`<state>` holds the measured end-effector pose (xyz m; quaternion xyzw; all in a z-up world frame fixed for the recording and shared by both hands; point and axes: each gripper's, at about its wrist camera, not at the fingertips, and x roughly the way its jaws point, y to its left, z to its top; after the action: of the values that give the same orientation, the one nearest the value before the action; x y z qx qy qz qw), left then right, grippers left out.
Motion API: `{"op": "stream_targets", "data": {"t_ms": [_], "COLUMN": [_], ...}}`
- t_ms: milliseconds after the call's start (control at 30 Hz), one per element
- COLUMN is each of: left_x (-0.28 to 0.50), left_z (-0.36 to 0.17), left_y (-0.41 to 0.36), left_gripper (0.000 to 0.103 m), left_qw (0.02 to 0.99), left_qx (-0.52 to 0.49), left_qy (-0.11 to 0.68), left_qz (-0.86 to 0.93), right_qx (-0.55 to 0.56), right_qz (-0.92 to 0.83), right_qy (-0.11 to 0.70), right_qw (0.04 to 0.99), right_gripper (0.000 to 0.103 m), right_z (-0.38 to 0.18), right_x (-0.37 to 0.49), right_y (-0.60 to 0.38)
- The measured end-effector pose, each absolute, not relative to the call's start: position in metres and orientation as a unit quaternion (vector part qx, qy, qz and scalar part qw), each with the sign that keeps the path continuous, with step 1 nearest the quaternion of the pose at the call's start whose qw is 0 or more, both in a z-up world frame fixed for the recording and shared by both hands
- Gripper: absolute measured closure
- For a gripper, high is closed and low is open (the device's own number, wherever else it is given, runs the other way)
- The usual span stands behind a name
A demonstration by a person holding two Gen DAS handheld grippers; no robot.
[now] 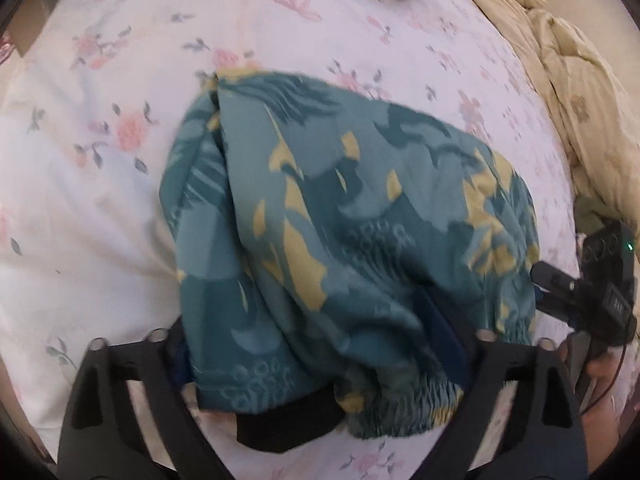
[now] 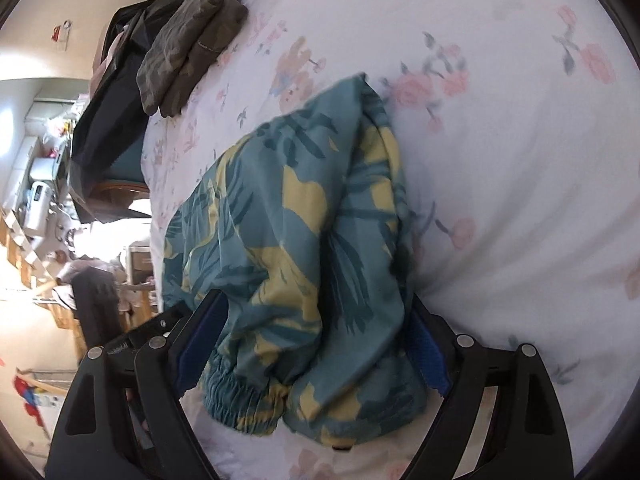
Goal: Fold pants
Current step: 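Lift the folded shorts with both tools and carry them onto the camo stack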
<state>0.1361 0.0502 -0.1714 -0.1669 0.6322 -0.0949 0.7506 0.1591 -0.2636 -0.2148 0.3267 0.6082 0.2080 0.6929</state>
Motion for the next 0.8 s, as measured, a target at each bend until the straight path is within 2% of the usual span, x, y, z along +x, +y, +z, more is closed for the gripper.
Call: {"op": "stream_targets", "data": {"t_ms": [100,133,167,200,233,267,300,333,433,600,800], "left_x": [0.137,0.136,0.135,0.134,0.133,0.133,0.133,0.134,0.128,0.122,0.143], "left_z": [-0.174,-0.173,-0.172,-0.17,-0.17,-0.169,-0.164,-0.156,-0.128,-0.082,-0.041], "left_y": [0.047,0.043,0.039,0.037,0.038,0.042,0.047,0.048,0.045,0.056,0.075], "left_gripper": [0.023,0.034,0.043,0.064,0.081,0.091,0.099,0.099,0.099,0.1,0.099], "left_qw": [0.76,0.766,0.775,0.782,0.785,0.787,0.791,0.797,0.822,0.844,0.867], "left_qx": [-0.174,-0.16,-0.141,-0.128,-0.124,-0.126,-0.135,-0.14,-0.123,-0.152,-0.166], "left_qy": [0.623,0.62,0.613,0.607,0.606,0.602,0.594,0.583,0.55,0.508,0.465], "left_qz": [-0.069,-0.065,-0.061,-0.053,-0.044,-0.042,-0.056,-0.069,-0.075,-0.076,-0.068], "right_qx": [0.309,0.3,0.288,0.283,0.278,0.273,0.271,0.274,0.249,0.239,0.22], "right_qz": [0.209,0.209,0.21,0.212,0.208,0.199,0.197,0.204,0.223,0.253,0.288], "right_qy": [0.598,0.599,0.601,0.6,0.602,0.601,0.596,0.589,0.565,0.522,0.479], "right_qw": [0.709,0.713,0.716,0.718,0.719,0.725,0.73,0.733,0.754,0.779,0.8], "right_gripper": [0.019,0.025,0.035,0.045,0.067,0.08,0.087,0.095,0.095,0.095,0.095], "right_z": [-0.21,-0.208,-0.207,-0.206,-0.205,-0.204,-0.201,-0.198,-0.173,-0.128,-0.074], "right_x": [0.162,0.162,0.162,0.162,0.162,0.162,0.16,0.159,0.151,0.141,0.174], "right_y": [-0.254,-0.25,-0.246,-0.243,-0.241,-0.242,-0.244,-0.245,-0.238,-0.233,-0.226]}}
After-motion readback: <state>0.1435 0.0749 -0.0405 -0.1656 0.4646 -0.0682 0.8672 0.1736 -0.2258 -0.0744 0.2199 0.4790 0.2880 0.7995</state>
